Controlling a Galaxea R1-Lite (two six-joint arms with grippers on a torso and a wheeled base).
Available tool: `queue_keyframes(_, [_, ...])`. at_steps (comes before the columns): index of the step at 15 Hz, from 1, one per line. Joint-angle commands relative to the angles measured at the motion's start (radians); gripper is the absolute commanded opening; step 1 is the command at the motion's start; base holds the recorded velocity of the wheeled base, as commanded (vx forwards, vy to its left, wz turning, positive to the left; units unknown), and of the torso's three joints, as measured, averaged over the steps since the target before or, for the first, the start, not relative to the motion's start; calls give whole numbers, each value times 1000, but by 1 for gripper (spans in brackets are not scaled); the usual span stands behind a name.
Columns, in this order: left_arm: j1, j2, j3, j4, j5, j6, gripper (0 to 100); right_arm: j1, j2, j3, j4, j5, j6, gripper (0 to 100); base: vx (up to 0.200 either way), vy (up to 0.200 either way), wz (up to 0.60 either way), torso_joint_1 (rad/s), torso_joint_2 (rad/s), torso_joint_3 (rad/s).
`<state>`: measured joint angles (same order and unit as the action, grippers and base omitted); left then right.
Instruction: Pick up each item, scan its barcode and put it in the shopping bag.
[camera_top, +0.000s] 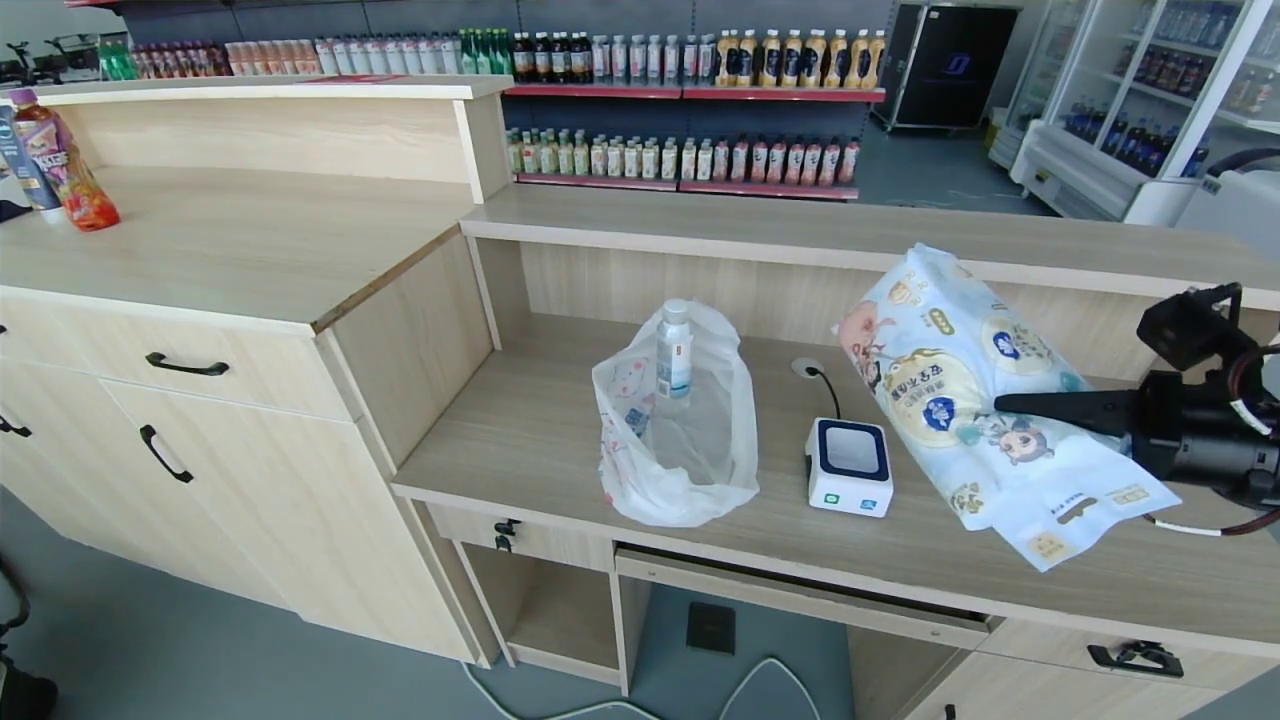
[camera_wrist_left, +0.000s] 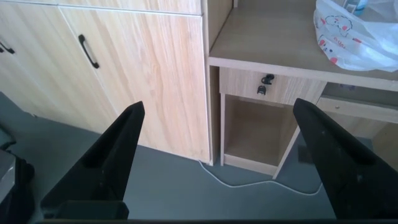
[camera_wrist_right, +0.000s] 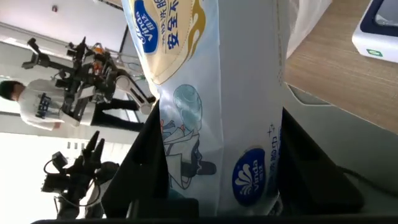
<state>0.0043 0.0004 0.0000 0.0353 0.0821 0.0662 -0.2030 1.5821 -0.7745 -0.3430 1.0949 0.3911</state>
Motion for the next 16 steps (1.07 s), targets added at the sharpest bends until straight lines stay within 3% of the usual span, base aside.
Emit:
queue_keyframes(1, [0, 0, 0, 0, 1, 0, 100, -58, 111, -32, 1, 62, -5, 0, 0, 0, 0, 0, 0, 0])
queue_keyframes(5, [0, 0, 0, 0, 1, 0, 100, -116, 228, -106, 2, 140, -3, 0, 0, 0, 0, 0, 0, 0])
queue_keyframes(10, [0, 0, 0, 0, 1, 0, 100, -119, 295, -118, 6, 292, -5, 0, 0, 0, 0, 0, 0, 0])
queue_keyframes(16, [0, 0, 0, 0, 1, 0, 100, -133, 366, -115, 4, 309, -12, 0, 0, 0, 0, 0, 0, 0])
